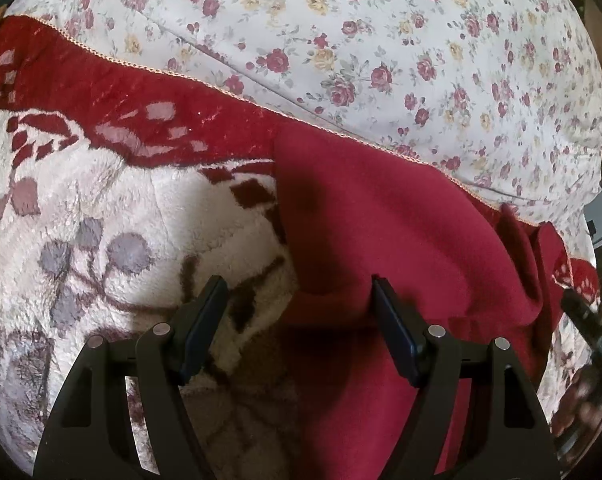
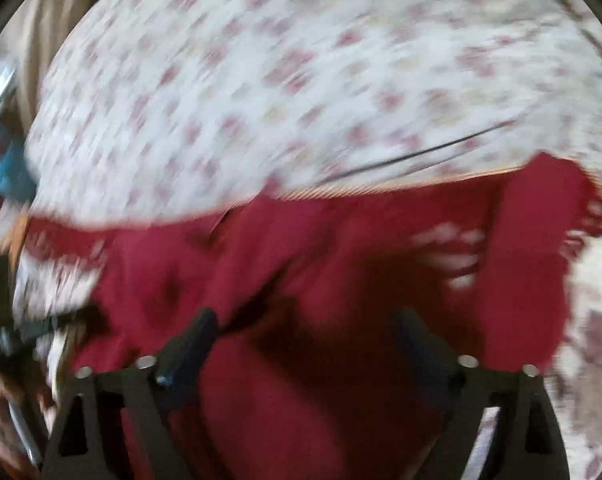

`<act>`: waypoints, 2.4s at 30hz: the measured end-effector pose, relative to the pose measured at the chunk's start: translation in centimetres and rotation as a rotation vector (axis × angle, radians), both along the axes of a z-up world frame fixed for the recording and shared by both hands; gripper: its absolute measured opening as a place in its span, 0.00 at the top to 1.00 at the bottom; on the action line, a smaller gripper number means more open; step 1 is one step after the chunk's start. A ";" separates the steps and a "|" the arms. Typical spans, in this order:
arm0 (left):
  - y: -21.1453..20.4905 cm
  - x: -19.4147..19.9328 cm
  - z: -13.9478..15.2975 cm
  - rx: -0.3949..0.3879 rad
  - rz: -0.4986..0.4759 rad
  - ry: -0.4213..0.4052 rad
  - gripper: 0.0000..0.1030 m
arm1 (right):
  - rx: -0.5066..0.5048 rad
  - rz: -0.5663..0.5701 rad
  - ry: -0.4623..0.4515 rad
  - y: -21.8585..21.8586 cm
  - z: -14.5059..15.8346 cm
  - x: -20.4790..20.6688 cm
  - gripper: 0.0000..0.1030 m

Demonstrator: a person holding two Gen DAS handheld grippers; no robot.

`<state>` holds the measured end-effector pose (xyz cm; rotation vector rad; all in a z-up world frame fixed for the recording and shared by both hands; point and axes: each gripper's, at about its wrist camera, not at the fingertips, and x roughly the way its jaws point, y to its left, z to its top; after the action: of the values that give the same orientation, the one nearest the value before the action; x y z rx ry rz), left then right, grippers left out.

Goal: Fold small clothes

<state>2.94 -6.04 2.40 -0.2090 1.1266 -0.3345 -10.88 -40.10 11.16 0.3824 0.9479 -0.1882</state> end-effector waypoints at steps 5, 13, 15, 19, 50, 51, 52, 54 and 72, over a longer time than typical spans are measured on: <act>-0.3 -0.1 0.0 0.020 -0.007 -0.009 0.28 | 0.142 -0.038 0.013 -0.7 -0.4 2.1 0.10; -0.7 0.0 -0.2 0.032 -0.025 -0.014 0.28 | -0.098 0.078 0.206 5.0 -2.0 11.7 0.10; -0.5 0.1 -0.2 0.024 -0.028 -0.010 0.28 | -0.143 0.082 0.256 4.9 -3.6 12.1 0.47; -0.3 0.3 0.0 0.012 -0.032 -0.001 0.28 | 0.040 0.050 0.215 1.8 -4.6 8.3 0.78; 5.8 -0.1 1.4 0.048 0.101 -0.018 0.28 | 0.033 -0.167 0.111 -7.1 -5.1 -1.1 0.94; 6.2 -0.1 1.5 0.055 0.119 -0.024 0.28 | 0.030 -0.176 0.103 -6.8 -4.4 -1.5 0.90; 6.6 -0.1 1.7 0.068 0.136 -0.037 0.28 | 0.035 -0.184 0.074 -6.4 -3.4 -1.9 0.83; 7.1 -0.1 2.2 0.082 0.163 -0.061 0.28 | 0.111 -0.125 -0.025 -4.7 -0.7 -2.3 0.60; 11.5 0.4 3.1 -0.007 0.271 -0.055 0.28 | 0.398 0.460 0.016 18.7 -5.6 8.2 0.44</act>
<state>3.31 5.49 5.48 -0.3521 1.0277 -0.1026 -2.68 -21.42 5.60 0.5157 1.0643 0.4236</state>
